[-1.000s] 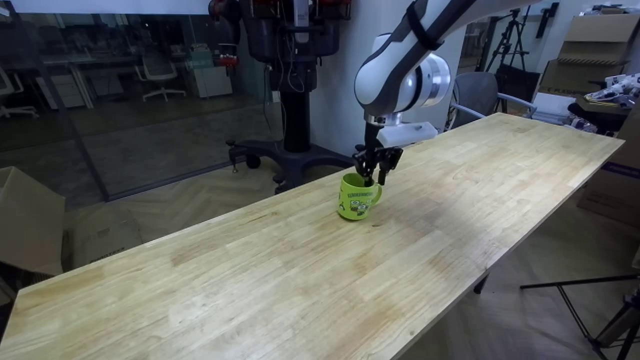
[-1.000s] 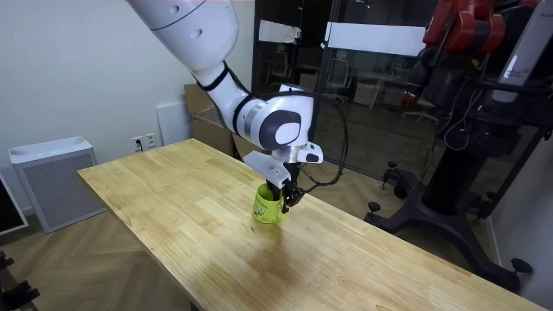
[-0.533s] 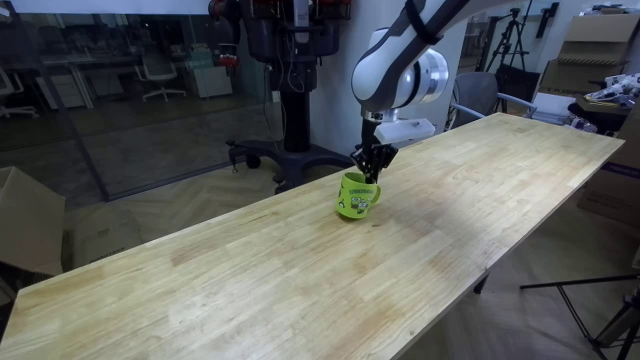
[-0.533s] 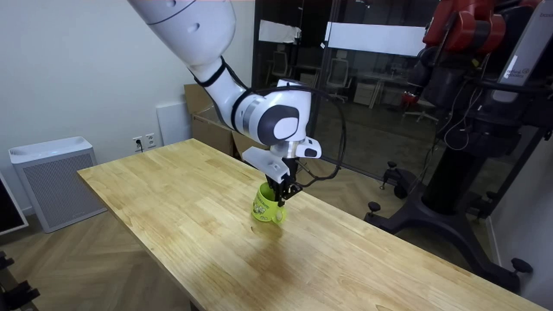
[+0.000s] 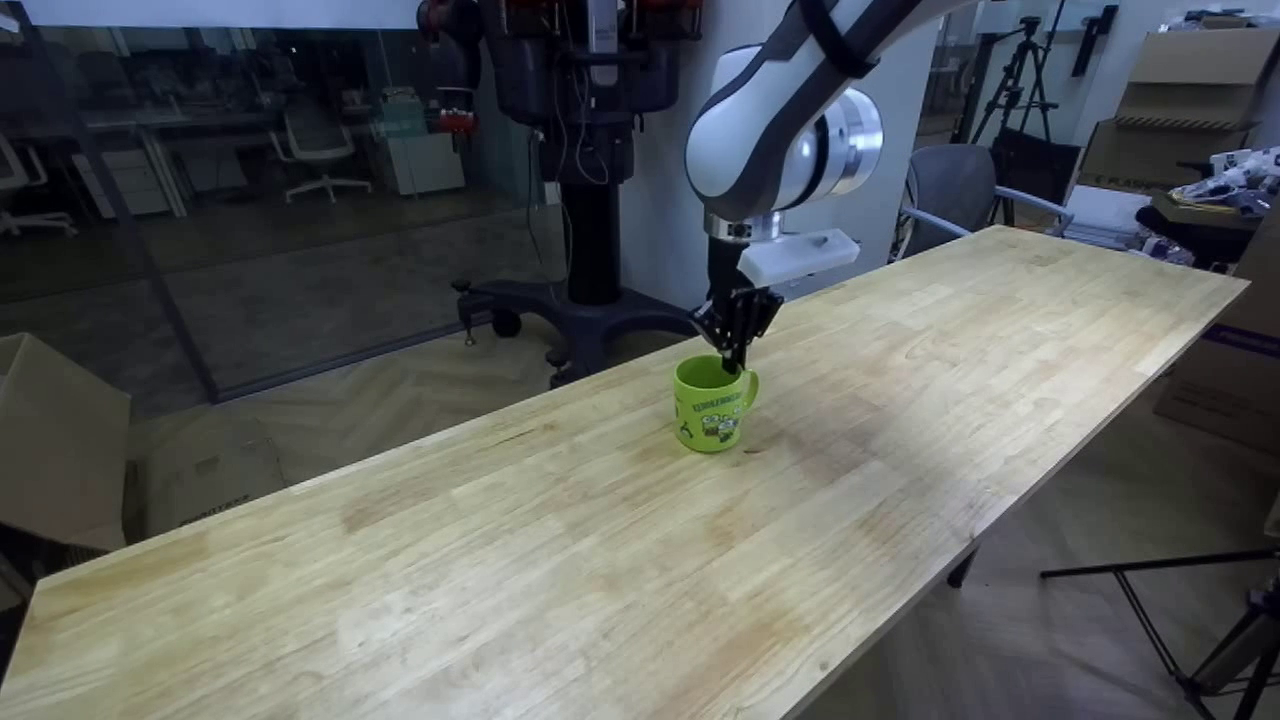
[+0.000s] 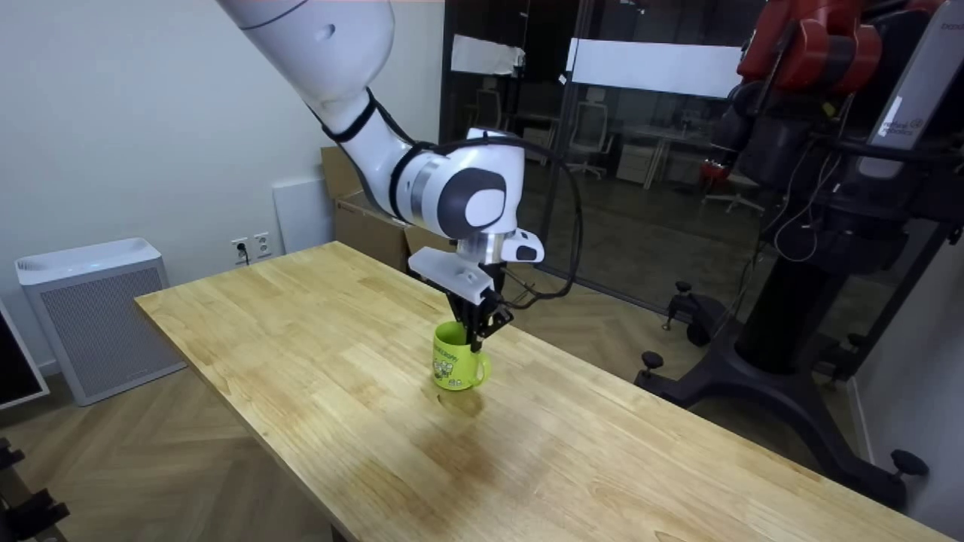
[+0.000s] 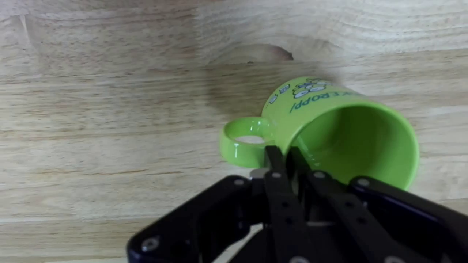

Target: Move the yellow mug forwards

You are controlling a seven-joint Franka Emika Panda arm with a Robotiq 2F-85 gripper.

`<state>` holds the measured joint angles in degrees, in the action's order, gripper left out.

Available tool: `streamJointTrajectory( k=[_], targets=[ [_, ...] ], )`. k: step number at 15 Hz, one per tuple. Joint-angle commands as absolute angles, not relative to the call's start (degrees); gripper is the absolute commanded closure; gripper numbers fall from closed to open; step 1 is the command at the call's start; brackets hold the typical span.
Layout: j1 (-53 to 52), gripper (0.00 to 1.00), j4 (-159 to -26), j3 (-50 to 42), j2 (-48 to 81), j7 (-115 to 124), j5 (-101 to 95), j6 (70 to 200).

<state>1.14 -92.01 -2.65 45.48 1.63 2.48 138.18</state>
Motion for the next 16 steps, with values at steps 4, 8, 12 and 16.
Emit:
streamJointTrajectory(
  k=[4,8,12,16],
  targets=[
    [0.79,0.98,-103.74,-3.38,35.4,0.47,-1.58,129.76],
    [0.7,0.98,-114.27,-4.76,29.48,3.03,-3.47,133.35],
    [1.36,0.98,-123.94,-5.52,24.83,6.0,-1.46,141.47],
    [1.72,0.98,-130.8,-5.94,22.12,8.71,1.7,151.57]
  ],
)
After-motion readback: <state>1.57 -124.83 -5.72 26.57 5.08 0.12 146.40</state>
